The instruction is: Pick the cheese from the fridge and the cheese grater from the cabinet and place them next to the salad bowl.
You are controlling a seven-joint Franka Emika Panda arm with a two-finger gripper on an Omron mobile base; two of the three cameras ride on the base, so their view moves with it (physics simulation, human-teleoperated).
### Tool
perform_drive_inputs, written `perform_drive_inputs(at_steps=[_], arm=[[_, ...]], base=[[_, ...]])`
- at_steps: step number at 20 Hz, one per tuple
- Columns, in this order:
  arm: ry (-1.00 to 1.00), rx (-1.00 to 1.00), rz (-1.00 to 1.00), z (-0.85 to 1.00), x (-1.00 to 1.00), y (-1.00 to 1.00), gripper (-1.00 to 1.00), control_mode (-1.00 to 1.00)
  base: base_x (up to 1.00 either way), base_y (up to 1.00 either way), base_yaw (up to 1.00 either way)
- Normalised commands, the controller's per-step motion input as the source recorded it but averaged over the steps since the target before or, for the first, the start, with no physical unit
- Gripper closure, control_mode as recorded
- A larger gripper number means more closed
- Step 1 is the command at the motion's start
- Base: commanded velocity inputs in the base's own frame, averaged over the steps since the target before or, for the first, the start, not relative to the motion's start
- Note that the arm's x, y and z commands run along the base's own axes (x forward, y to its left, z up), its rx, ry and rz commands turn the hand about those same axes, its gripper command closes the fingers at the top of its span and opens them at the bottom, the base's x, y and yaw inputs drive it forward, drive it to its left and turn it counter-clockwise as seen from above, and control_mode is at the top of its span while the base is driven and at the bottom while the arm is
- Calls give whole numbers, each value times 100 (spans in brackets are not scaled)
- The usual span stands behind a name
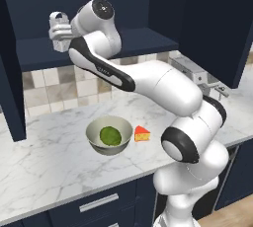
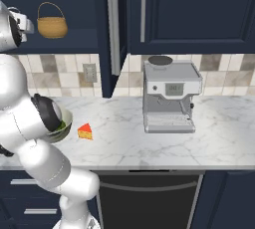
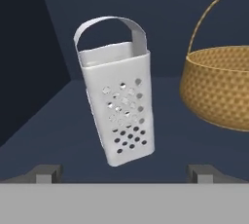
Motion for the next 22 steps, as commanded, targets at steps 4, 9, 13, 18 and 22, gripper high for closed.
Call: perform_drive_inputs(at_steps=[4, 9, 13, 18, 22], arm=[[1, -3, 0, 0, 0, 15, -100, -100], [0, -10, 0, 0, 4, 29, -100, -100], [1, -10, 0, 0, 15, 25, -100, -100], [0, -1, 0, 0, 12, 4, -100, -100], [0, 0, 0, 0, 29, 0, -100, -100]], base=[[0, 0, 0], [0, 0, 0], [0, 0, 0], [0, 0, 0], [0, 0, 0]])
